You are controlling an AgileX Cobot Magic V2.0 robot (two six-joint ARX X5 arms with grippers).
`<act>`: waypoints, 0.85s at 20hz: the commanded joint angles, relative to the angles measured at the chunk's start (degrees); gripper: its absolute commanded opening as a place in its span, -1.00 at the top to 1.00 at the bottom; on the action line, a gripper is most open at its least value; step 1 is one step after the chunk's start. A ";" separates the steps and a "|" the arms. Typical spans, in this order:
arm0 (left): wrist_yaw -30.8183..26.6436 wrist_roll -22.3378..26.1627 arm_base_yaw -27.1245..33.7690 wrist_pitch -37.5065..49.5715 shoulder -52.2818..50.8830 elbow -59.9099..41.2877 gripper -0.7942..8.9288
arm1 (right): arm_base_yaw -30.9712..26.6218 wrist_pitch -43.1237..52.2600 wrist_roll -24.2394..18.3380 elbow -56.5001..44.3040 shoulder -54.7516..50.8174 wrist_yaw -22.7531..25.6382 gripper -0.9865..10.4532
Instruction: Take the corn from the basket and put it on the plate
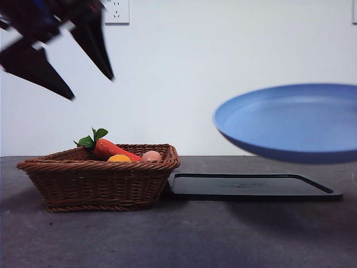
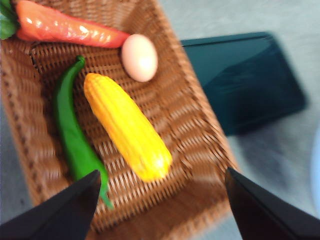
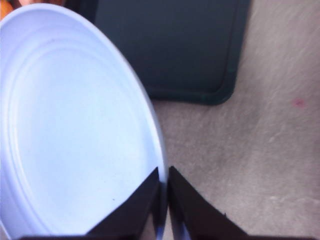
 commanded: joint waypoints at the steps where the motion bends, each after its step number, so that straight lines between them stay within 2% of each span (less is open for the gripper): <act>1: -4.02 -0.70 -1.44 -2.34 8.98 6.78 0.01 | -0.15 0.04 -0.22 0.68 -1.75 -0.20 0.82; 8: -6.25 -1.75 -2.27 -7.65 26.69 18.88 0.01 | -0.13 -0.15 -0.31 0.68 -3.34 -0.22 0.82; 17: -6.25 -2.38 -3.41 -4.42 32.15 19.12 0.04 | -0.09 0.26 -0.46 0.68 -3.21 -0.22 0.82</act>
